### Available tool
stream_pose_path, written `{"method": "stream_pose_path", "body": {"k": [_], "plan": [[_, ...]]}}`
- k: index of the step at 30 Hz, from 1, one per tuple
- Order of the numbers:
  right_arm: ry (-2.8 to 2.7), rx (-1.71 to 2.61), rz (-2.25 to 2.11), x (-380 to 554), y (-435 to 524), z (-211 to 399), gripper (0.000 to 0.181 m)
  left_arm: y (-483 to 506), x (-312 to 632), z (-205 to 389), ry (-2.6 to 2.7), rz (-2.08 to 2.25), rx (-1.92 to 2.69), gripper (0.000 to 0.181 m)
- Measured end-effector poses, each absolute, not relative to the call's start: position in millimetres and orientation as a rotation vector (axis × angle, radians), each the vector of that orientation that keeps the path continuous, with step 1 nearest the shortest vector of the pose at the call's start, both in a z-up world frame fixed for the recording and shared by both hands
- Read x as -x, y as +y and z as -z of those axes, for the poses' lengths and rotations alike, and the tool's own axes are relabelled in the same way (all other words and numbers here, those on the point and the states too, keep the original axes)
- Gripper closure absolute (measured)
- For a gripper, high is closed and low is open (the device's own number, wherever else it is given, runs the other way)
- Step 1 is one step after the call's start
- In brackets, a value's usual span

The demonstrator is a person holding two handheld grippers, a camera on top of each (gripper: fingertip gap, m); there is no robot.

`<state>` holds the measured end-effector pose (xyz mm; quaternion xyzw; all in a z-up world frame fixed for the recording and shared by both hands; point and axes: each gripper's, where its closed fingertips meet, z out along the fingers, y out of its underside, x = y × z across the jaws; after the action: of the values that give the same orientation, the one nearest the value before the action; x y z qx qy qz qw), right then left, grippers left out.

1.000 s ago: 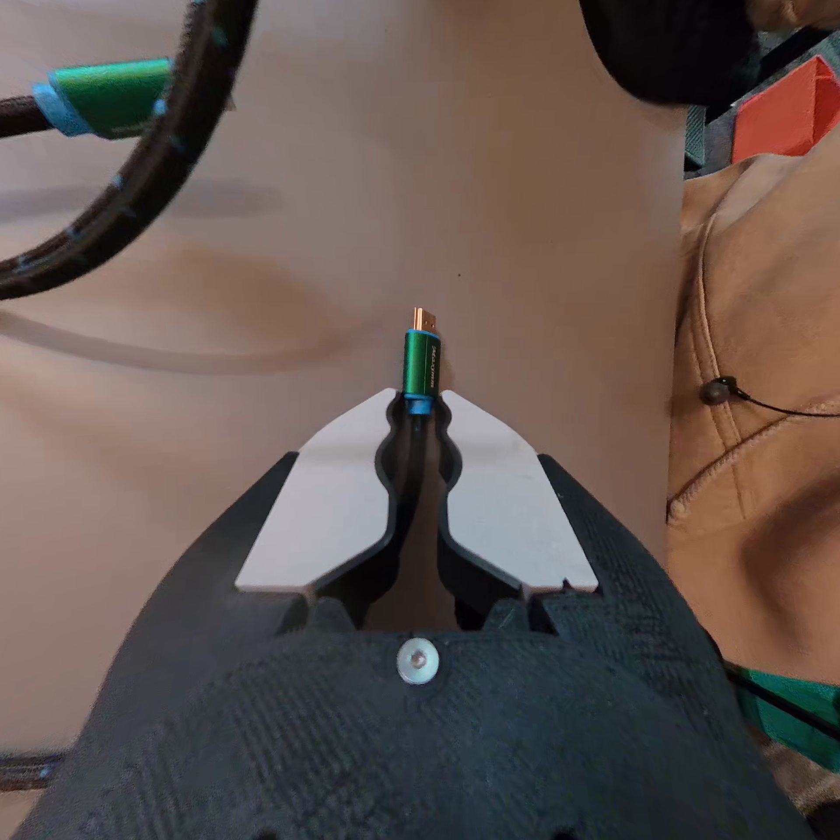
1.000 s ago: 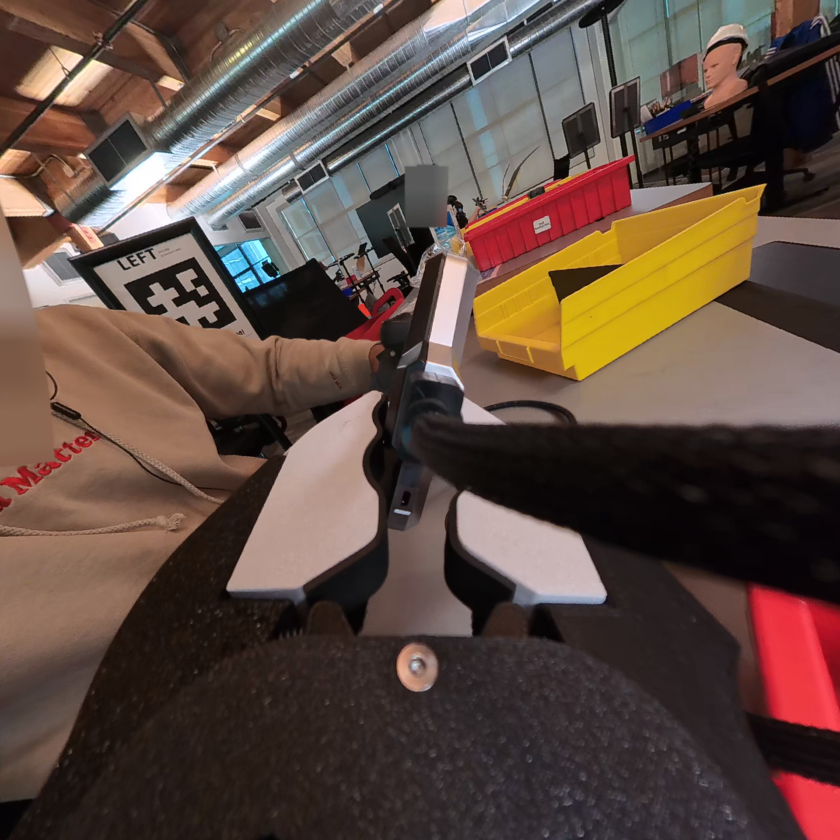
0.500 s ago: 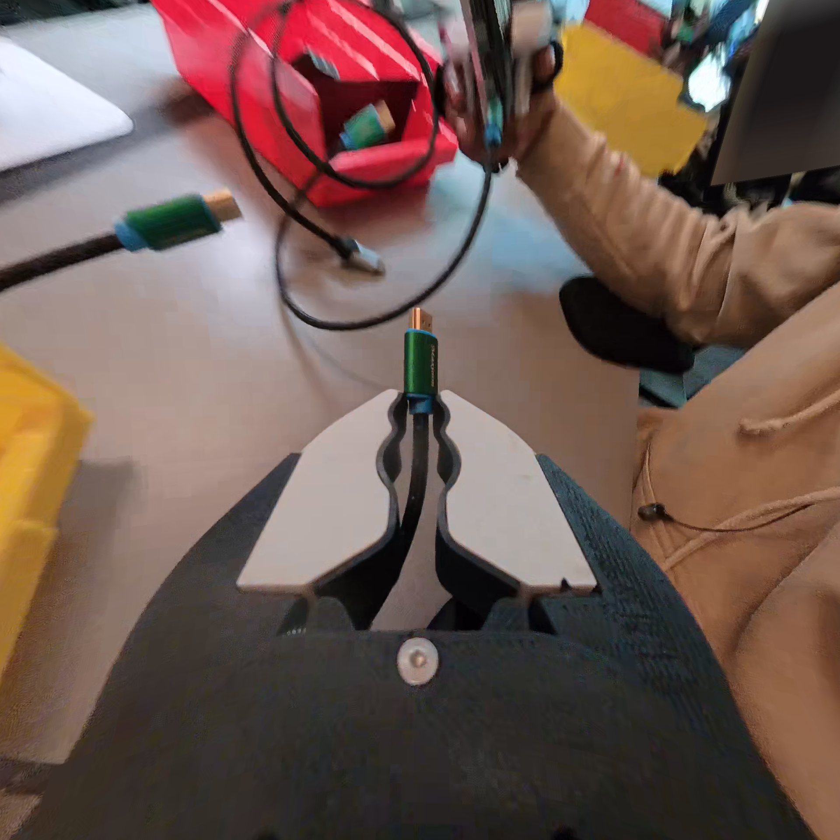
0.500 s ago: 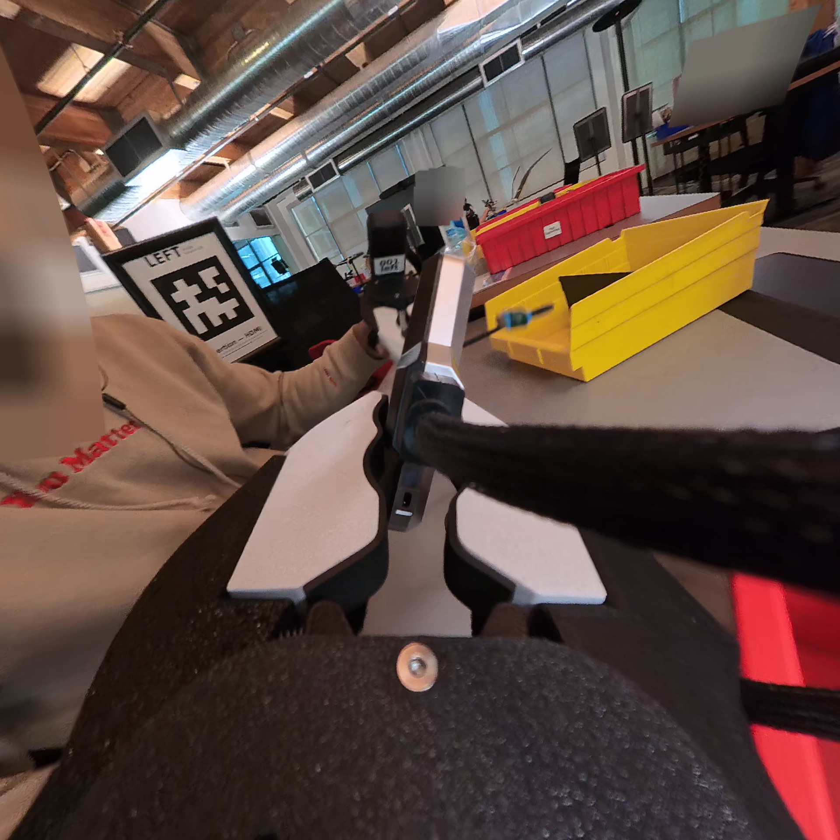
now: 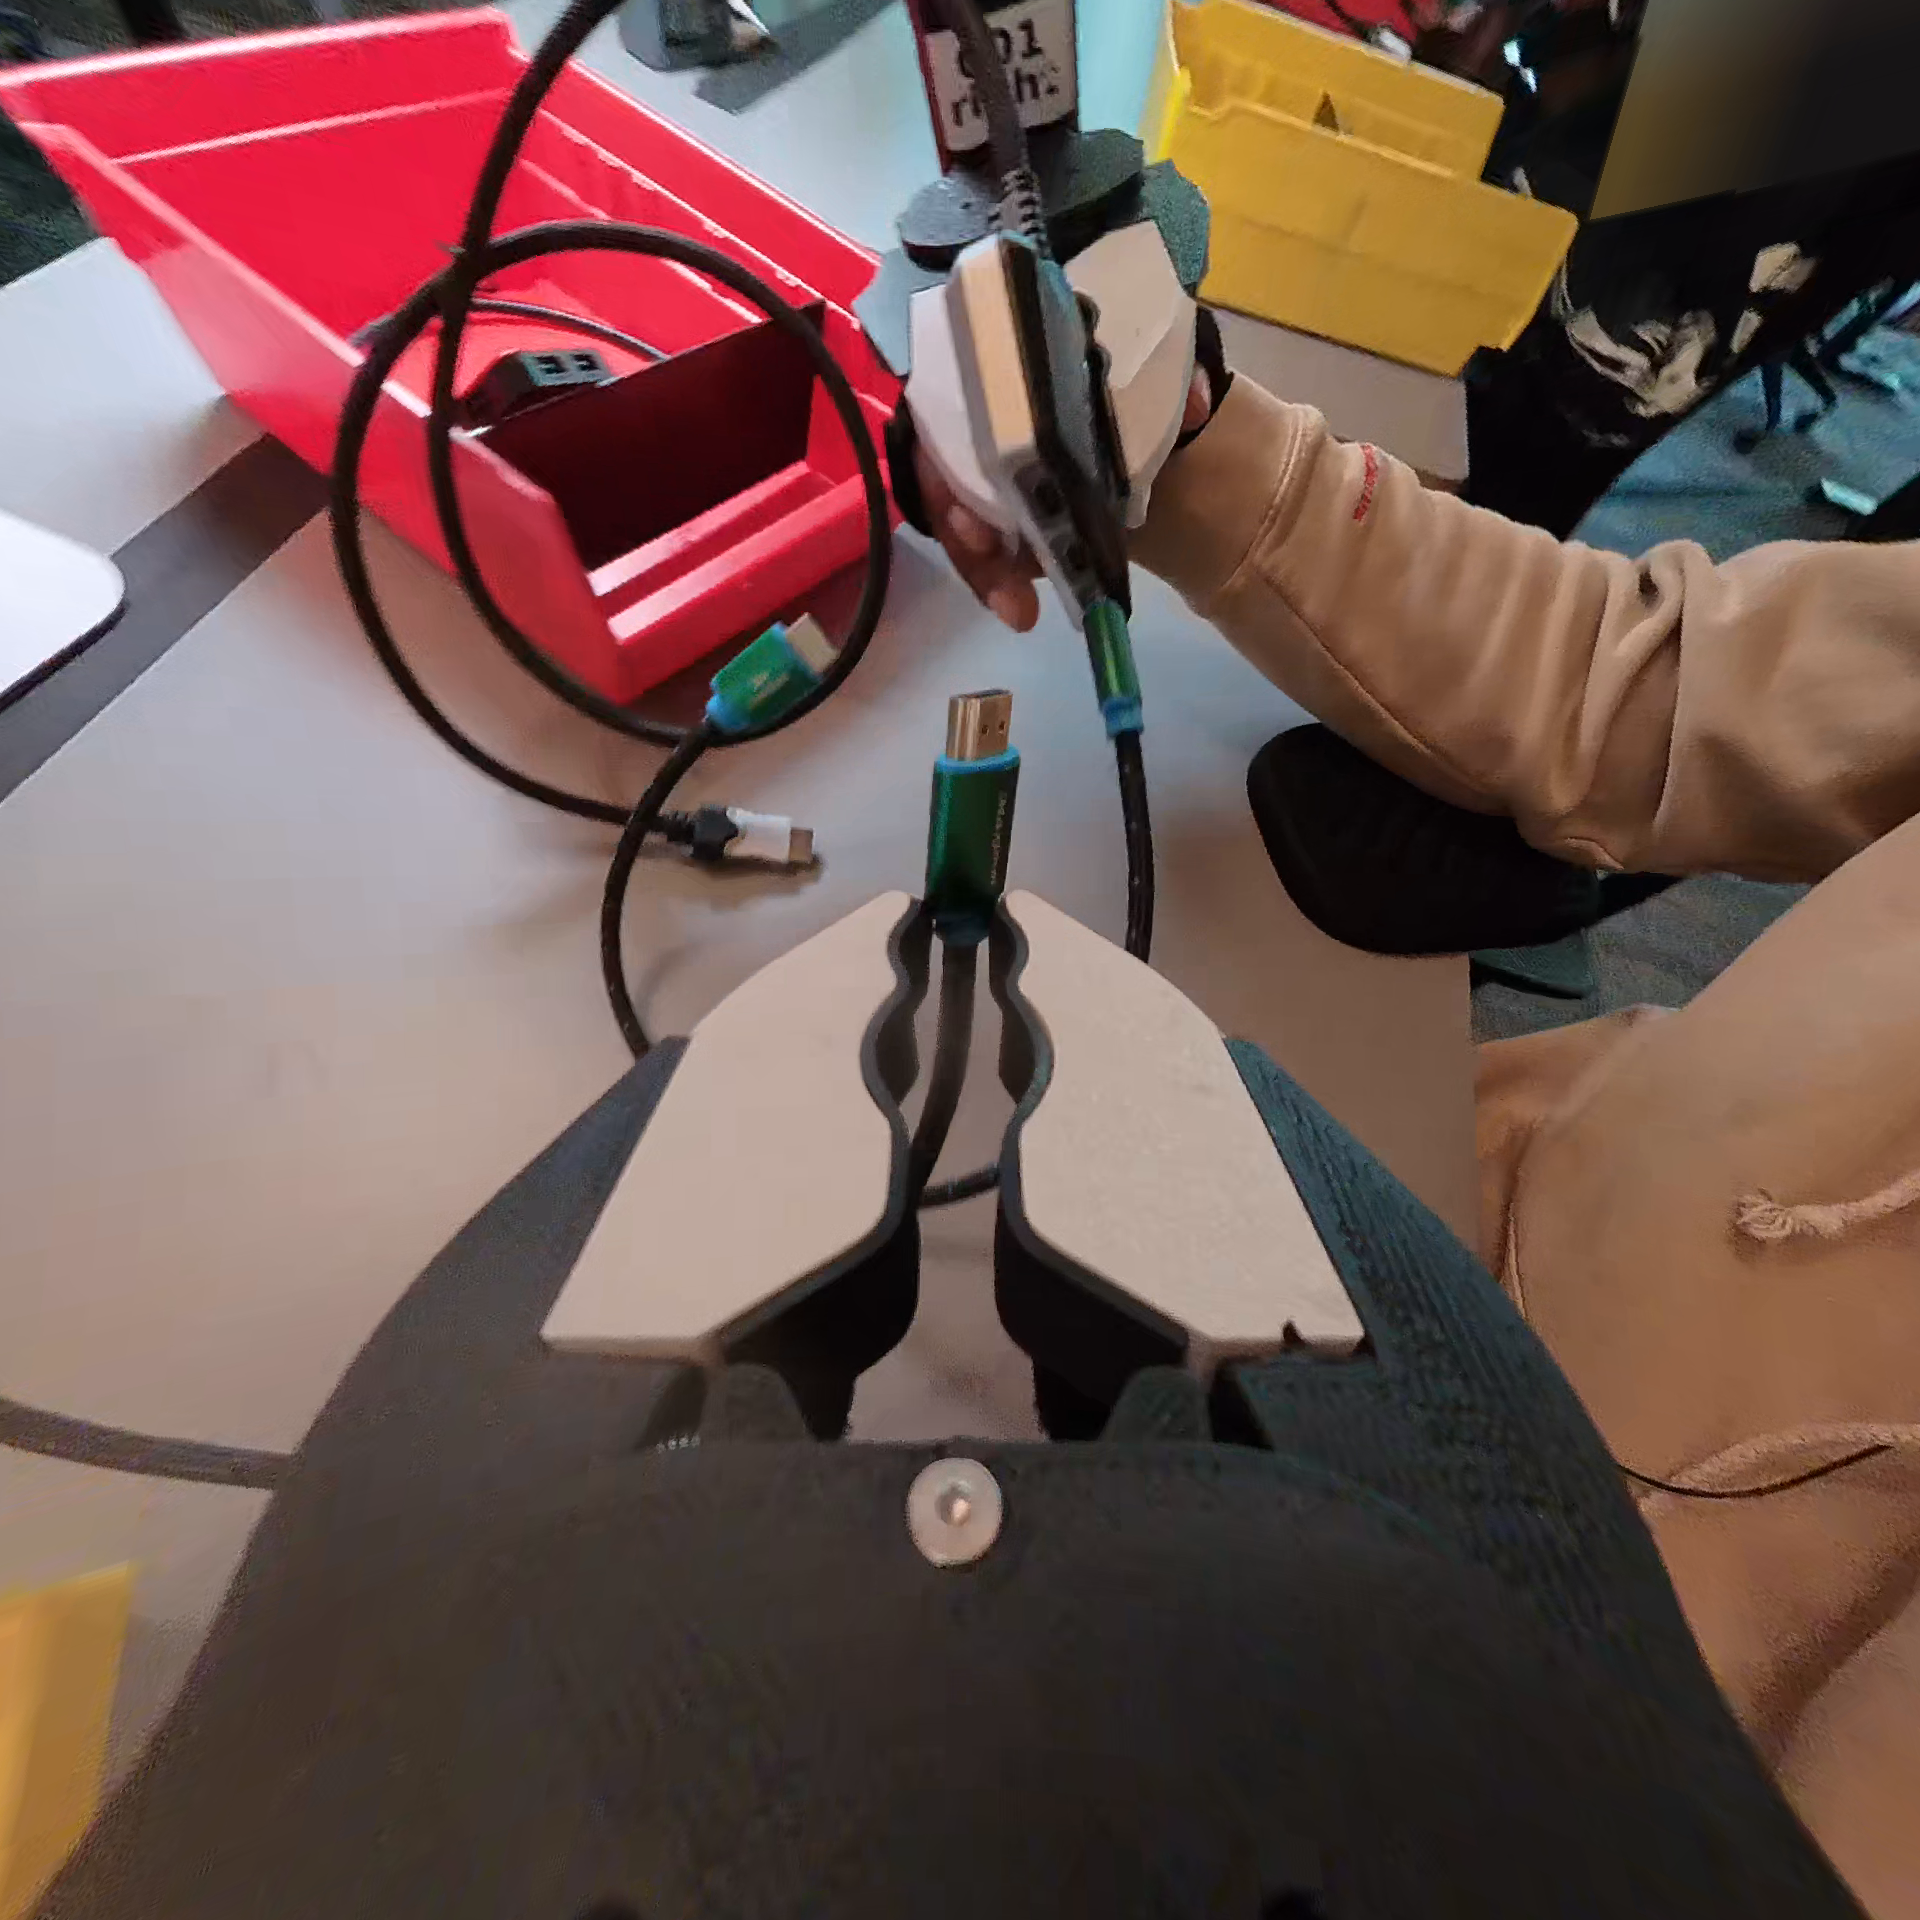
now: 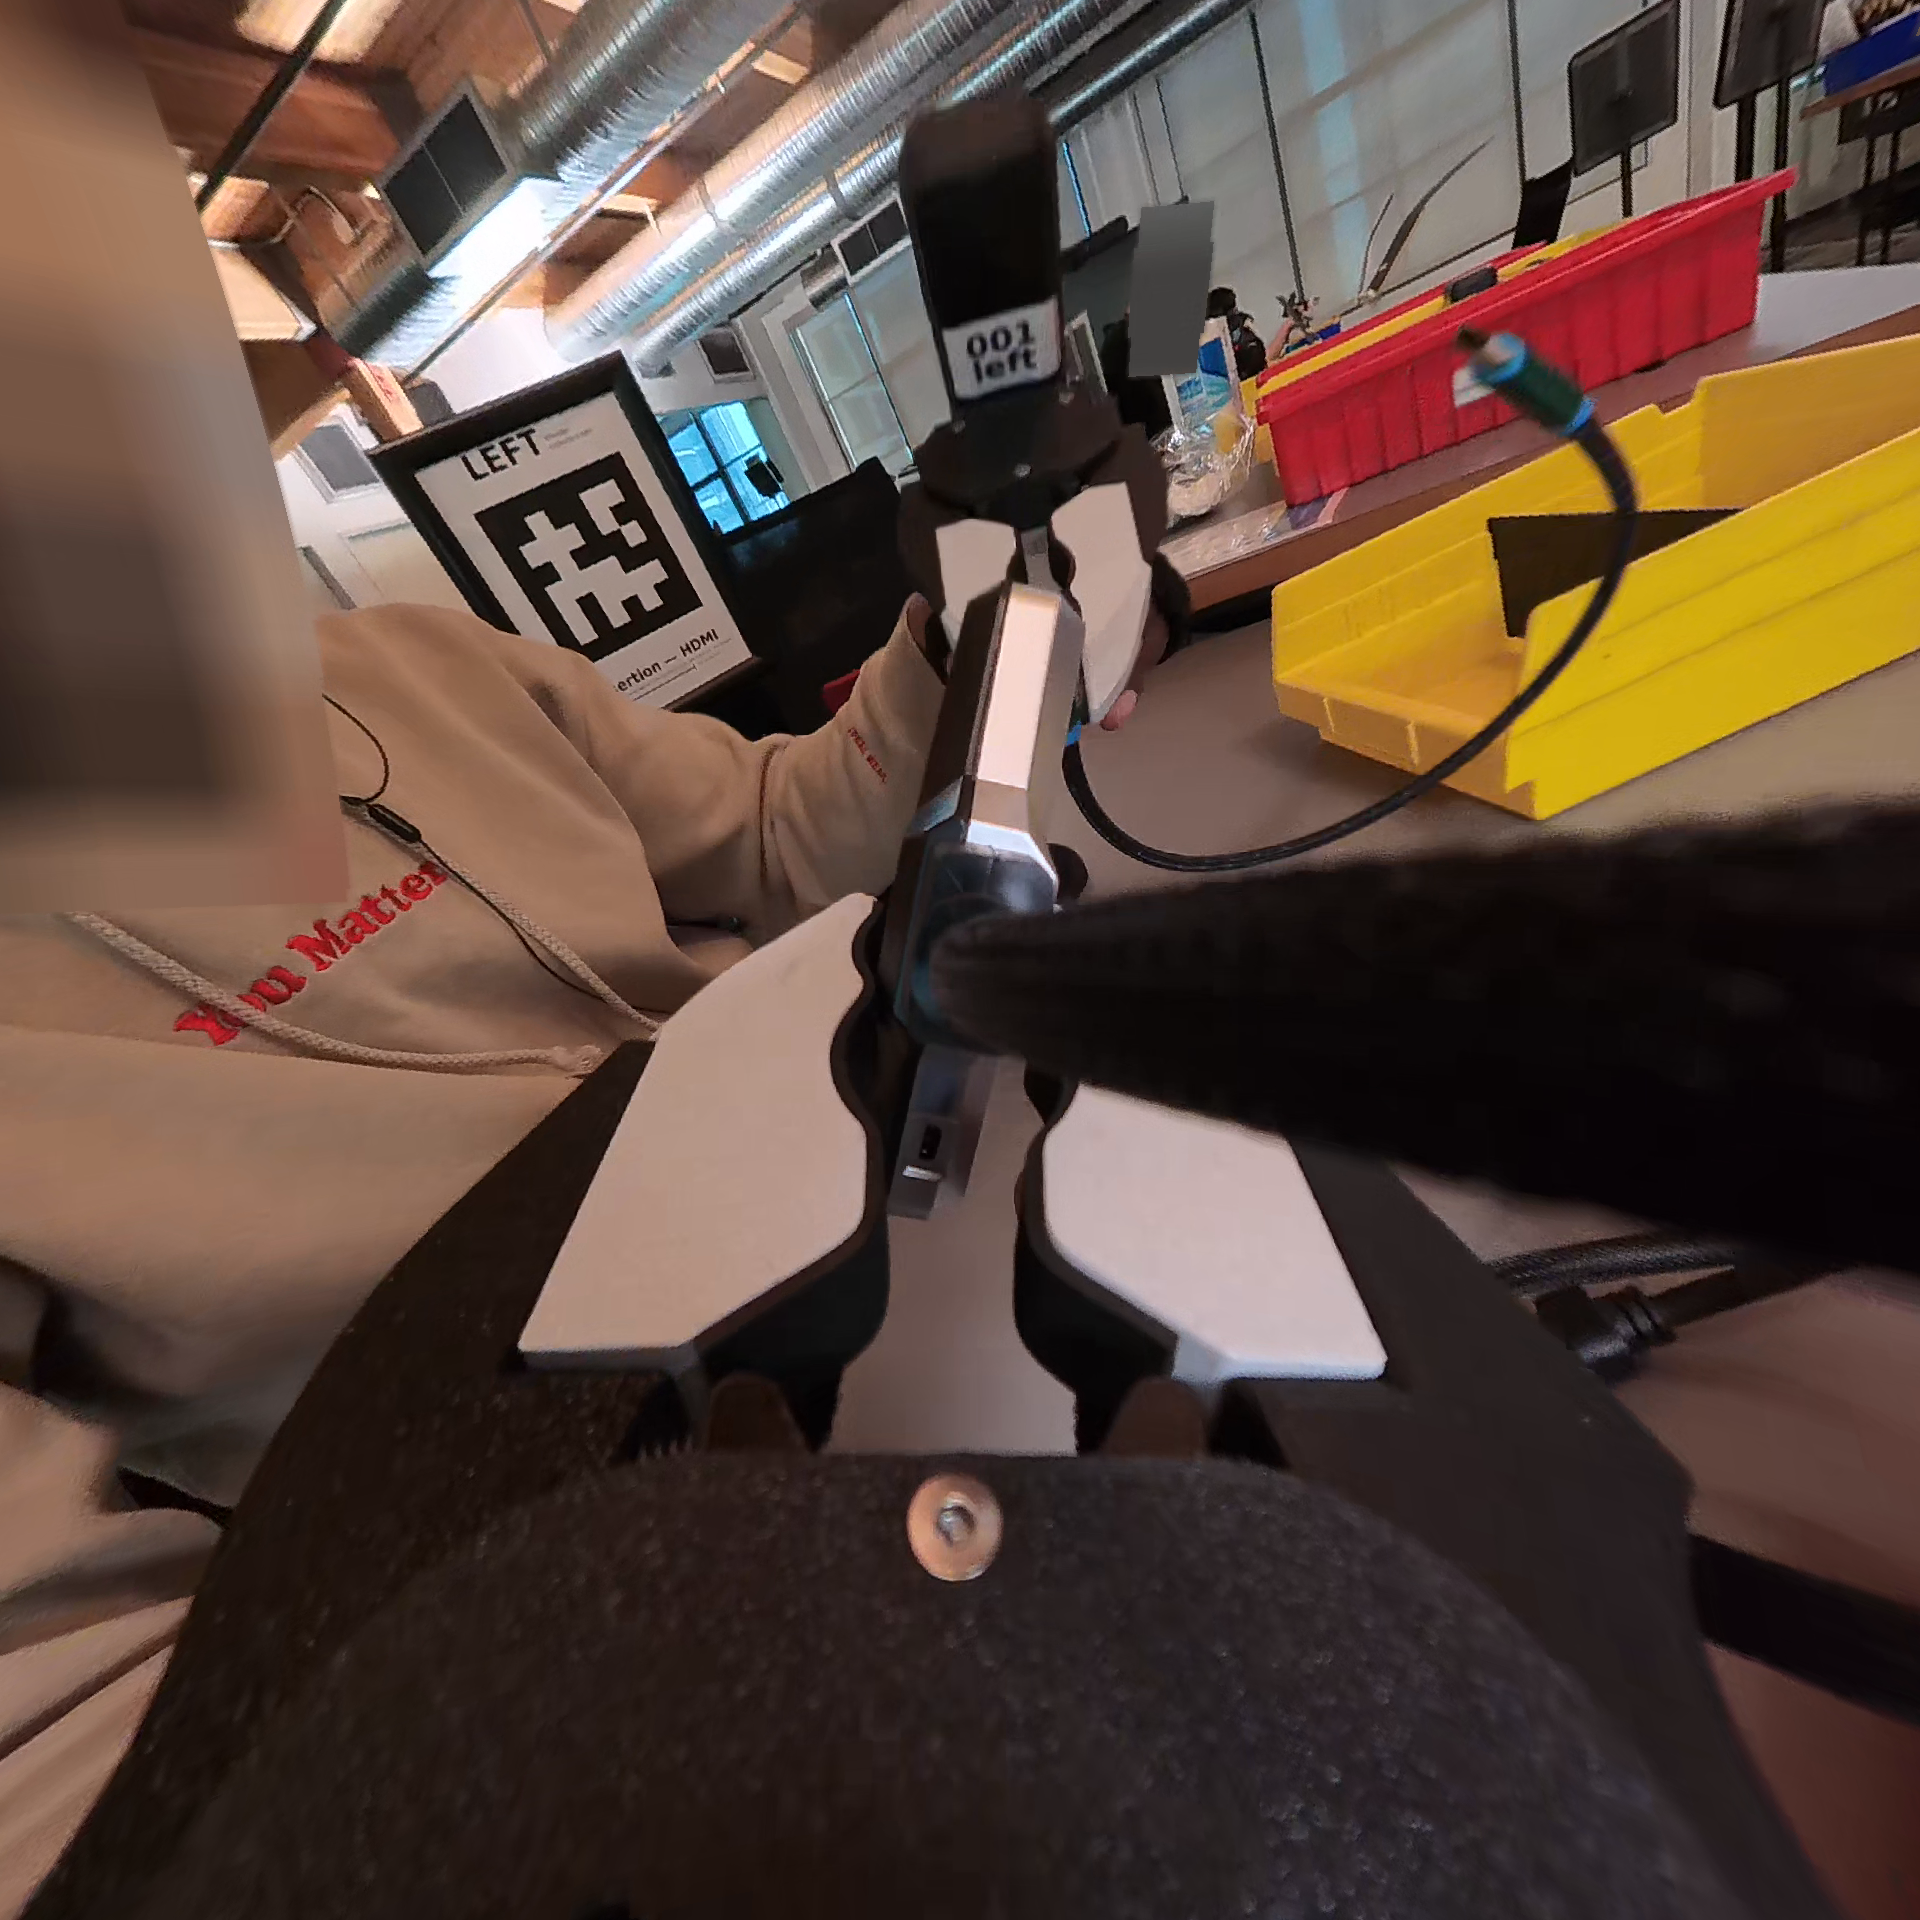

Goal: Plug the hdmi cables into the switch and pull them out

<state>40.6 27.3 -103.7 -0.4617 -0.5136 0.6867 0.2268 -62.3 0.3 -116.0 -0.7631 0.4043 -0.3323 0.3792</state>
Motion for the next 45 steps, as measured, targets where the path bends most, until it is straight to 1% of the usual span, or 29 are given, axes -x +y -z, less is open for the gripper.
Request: {"method": "stream_pose_path", "body": {"k": [8, 17, 31, 36, 41, 43, 45], "plan": [[-1.414, 1.279, -1.91, -35.2, 26.4, 105.9, 0.158, 16.2, 22.1, 117.5, 1.214, 0.875, 1.96, 0.17], [-1.406, 1.296, -1.931, -29.3, 27.9, 112.6, 0.158, 14.8, 23.8, 130.7, 1.209, 0.911, 1.973, 0.17], [-1.375, 1.287, -1.958, -24.1, 28.4, 113.7, 0.158, 10.7, 27.4, 116.7, 1.198, 0.94, 1.914, 0.17], [-1.358, 1.283, -1.961, -25.3, 30.7, 112.7, 0.158, -4.1, 25.8, 99.0, 1.24, 1.052, 1.808, 0.169], [-1.343, 1.273, -1.972, -28.5, 32.3, 110.4, 0.158, -34.5, 37.3, 74.3, 1.328, 1.287, 1.648, 0.169], [-1.346, 1.269, -1.972, -29.3, 31.5, 109.8, 0.158, -44.6, 51.8, 79.9, 1.397, 1.34, 1.655, 0.169], [-1.35, 1.269, -1.969, -29.7, 30.7, 109.4, 0.158, -45.4, 73.5, 99.8, 1.47, 1.313, 1.697, 0.169]]}}
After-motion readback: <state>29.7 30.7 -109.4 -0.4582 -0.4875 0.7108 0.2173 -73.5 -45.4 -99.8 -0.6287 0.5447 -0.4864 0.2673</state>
